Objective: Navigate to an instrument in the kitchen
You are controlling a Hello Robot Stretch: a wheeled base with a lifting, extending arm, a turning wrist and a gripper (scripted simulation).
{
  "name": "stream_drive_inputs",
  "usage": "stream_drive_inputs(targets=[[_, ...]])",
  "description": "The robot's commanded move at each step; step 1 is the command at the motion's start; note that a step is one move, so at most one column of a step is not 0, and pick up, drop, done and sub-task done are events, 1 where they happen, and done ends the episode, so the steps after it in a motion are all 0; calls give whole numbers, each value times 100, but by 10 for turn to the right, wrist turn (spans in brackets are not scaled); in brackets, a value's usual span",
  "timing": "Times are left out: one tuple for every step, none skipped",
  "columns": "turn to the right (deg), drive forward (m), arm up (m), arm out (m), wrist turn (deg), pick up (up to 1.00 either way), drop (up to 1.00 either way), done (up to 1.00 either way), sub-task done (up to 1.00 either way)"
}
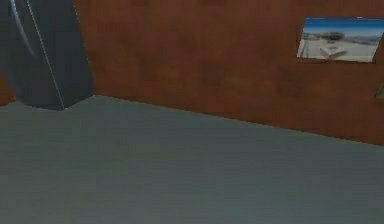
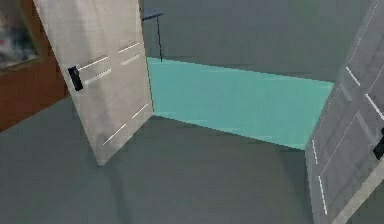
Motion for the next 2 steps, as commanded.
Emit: stream_drive_inputs(targets=[[0,5,0,0,0,0,0,0,0],[-450,0,0,0,0,0,0,0,0]])
